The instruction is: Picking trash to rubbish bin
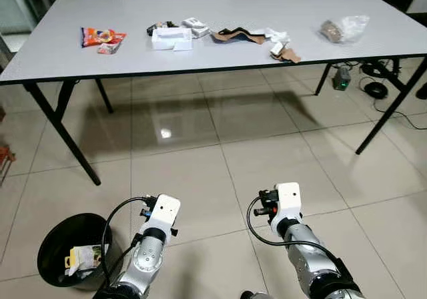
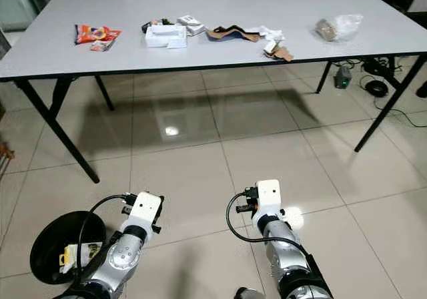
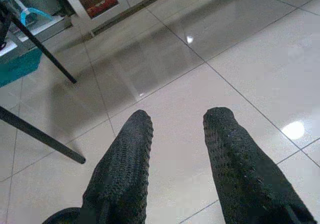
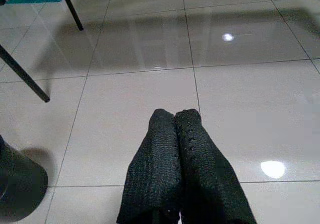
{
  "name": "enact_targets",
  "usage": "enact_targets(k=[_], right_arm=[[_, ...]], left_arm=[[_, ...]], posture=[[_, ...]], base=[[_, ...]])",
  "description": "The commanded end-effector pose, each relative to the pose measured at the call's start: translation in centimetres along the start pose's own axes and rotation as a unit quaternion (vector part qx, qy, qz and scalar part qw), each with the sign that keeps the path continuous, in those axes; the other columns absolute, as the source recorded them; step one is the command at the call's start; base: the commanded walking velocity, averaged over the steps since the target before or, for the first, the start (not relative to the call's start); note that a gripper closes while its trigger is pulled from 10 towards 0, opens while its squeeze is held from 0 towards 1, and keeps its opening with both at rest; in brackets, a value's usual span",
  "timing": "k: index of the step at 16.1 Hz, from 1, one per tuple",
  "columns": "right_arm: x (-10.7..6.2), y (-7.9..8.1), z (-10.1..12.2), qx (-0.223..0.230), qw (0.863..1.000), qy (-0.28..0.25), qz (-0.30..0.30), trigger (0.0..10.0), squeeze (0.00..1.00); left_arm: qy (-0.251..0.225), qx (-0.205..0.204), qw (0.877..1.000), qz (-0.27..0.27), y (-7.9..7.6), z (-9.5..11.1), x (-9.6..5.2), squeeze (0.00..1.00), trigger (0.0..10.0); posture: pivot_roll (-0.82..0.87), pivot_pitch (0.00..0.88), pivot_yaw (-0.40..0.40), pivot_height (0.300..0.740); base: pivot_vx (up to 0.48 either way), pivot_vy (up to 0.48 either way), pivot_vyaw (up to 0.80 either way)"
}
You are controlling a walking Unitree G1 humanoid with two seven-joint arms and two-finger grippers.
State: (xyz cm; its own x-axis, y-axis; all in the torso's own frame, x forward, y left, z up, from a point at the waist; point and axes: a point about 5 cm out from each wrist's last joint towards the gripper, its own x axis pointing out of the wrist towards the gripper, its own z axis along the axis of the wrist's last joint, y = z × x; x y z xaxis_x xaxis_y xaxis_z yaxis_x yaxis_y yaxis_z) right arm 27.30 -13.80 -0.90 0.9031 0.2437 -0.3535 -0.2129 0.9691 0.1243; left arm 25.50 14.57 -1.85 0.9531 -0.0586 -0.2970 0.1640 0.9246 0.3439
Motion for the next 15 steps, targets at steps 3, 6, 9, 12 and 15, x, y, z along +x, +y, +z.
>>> enact_targets(k=[3, 6, 9, 12, 15], right_arm=[[0.1, -0.24, 0.36, -0.016, 1.0, -0.006, -0.011, 10.0, 0.0], [0.11, 0.04, 0.21, -0.018, 1.0, -0.003, -0.003, 10.0, 0.0], [0.13, 0.04, 0.22, -0.01, 1.0, -0.004, -0.007, 10.0, 0.0], [0.13, -0.08, 0.29, -0.008, 1.0, -0.005, -0.01, 10.0, 0.0], [0.14, -0.12, 0.34, -0.005, 1.0, -0.007, -0.011, 10.0, 0.0]], left_arm=[[0.007, 0.007, 1.0, 0.004, 0.05, -0.28, -0.11, 0.0, 10.0], [0.008, 0.007, 1.0, 0.006, 0.1, -0.32, -0.12, 0.0, 10.0], [0.009, 0.007, 1.0, 0.006, 0.15, -0.35, -0.12, 0.0, 10.0], [0.008, 0.008, 1.0, 0.004, 0.12, -0.32, -0.1, 0.0, 10.0], [0.008, 0.008, 1.0, 0.004, 0.11, -0.28, -0.08, 0.0, 10.0]], posture=[[-0.04, 0.059, 0.007, 0.74], [-0.04, 0.054, 0.01, 0.74], [-0.04, 0.049, 0.011, 0.74], [-0.04, 0.051, 0.011, 0.74], [-0.04, 0.055, 0.009, 0.74]], base=[[0.0, -0.221, 0.27], [0.0, -0.311, 0.8], [0.0, -0.242, 0.17], [0.0, 0.0, 0.0], [0.0, 0.0, 0.0]])
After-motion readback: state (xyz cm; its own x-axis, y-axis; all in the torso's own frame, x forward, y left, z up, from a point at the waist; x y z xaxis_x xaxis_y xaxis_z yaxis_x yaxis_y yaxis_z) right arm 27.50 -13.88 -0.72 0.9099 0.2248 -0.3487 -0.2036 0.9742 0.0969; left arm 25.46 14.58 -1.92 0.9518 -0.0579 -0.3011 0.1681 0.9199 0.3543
